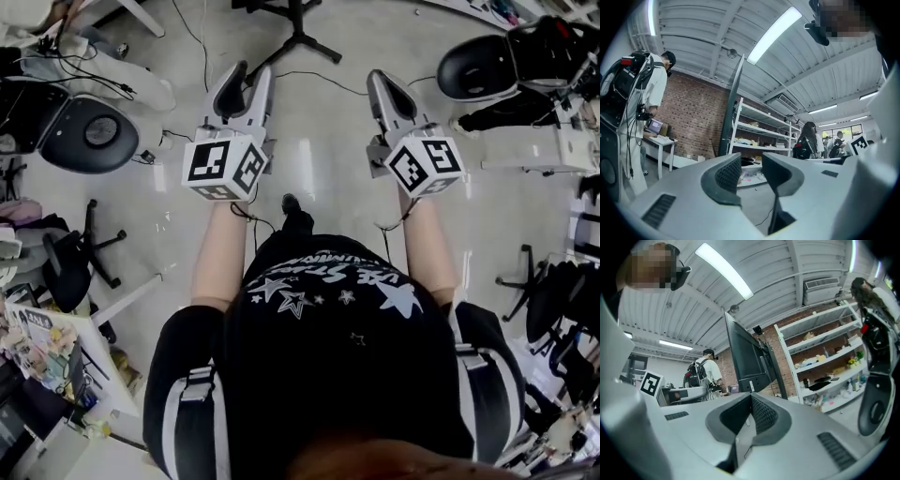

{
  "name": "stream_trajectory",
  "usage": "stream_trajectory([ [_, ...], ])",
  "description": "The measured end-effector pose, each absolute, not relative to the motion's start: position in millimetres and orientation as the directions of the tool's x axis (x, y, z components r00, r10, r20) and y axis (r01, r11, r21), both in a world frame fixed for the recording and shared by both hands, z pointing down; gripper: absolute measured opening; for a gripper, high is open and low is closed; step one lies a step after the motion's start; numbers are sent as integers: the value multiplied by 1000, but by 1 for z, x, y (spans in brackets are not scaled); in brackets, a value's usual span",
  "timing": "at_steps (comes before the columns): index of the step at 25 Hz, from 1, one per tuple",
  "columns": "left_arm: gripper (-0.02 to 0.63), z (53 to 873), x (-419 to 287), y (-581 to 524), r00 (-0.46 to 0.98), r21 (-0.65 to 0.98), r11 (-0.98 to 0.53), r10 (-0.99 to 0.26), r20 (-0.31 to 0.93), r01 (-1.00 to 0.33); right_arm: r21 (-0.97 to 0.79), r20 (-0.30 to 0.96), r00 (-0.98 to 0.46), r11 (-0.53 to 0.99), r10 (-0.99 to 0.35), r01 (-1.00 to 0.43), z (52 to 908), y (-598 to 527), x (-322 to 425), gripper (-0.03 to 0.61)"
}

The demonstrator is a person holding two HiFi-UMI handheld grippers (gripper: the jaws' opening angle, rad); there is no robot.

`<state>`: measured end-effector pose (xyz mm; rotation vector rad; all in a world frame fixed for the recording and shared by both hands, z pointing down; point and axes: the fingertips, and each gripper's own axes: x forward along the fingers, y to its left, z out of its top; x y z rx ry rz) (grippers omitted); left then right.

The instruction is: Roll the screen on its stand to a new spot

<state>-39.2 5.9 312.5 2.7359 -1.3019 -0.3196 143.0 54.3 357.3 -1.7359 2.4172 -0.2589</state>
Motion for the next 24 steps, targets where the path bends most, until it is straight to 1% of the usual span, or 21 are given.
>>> stream_trajectory([
  [4, 56, 319, -34, 43, 597, 174, -611, -792, -129, -772, -245, -10, -310, 303, -951, -921, 366, 86, 154, 6],
  [5, 36, 318, -34, 51, 594, 172, -608, -794, -130, -775, -244, -13, -314, 307, -949, -920, 365, 94, 154, 6],
  [7, 19, 314, -34, 66, 588, 163, -603, -798, -136, -781, -243, -22, -322, 318, -946, -917, 362, 107, 153, 6],
  [17, 11, 304, -24, 127, 567, 152, -589, -807, -166, -794, -191, -37, -386, 385, -922, -903, 352, 164, 149, 6],
  [24, 11, 305, -26, 166, 557, 150, -581, -812, -175, -800, -193, -48, -421, 422, -906, -886, 356, 199, 142, 6],
])
